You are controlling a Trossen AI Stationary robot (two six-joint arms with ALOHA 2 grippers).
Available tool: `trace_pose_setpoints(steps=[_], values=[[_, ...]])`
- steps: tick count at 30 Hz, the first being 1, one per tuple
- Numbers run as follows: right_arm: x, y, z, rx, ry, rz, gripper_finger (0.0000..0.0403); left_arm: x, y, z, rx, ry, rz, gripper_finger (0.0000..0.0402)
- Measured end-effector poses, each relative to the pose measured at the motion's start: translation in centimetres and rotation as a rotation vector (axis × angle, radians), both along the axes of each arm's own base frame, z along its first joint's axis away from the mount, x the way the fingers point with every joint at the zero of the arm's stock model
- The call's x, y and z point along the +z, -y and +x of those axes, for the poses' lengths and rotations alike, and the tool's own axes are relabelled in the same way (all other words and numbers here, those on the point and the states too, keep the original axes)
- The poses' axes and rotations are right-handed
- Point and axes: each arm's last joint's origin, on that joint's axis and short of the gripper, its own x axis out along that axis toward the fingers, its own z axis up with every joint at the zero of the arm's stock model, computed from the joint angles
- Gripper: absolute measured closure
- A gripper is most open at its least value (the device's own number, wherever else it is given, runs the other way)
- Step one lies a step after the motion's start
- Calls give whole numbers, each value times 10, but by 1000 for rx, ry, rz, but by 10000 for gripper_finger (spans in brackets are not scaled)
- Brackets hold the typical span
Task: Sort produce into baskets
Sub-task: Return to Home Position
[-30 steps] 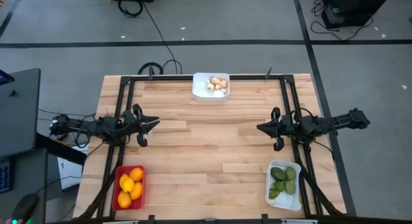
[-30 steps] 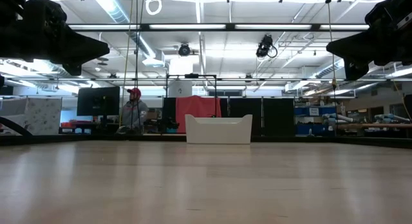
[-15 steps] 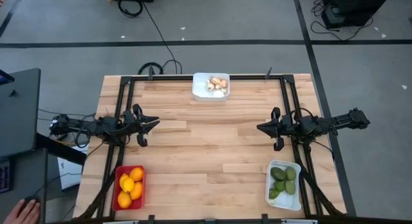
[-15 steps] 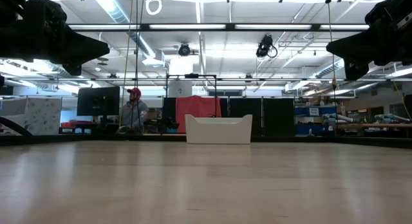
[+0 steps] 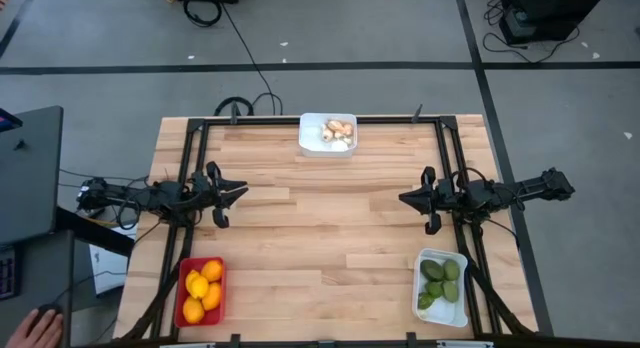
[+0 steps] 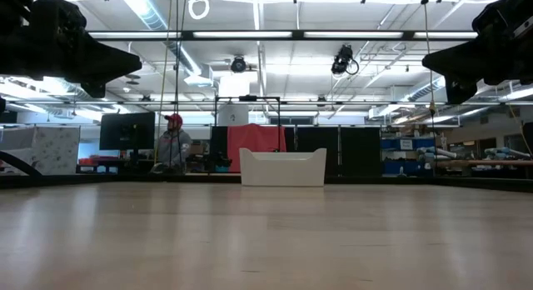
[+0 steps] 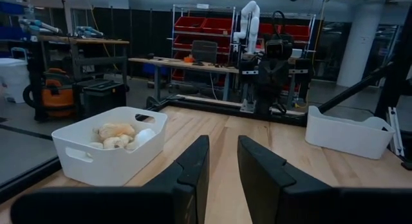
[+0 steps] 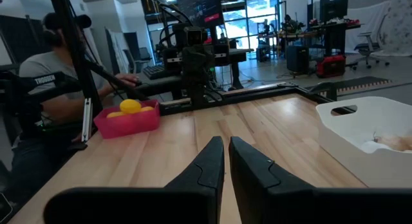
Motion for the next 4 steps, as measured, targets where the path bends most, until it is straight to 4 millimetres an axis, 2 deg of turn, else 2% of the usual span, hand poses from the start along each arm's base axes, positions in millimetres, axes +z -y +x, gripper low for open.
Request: trace_pose_setpoints(steps=[4], values=[[0,0,0,0,0,0,364,0,0,0,0,0,0,316]])
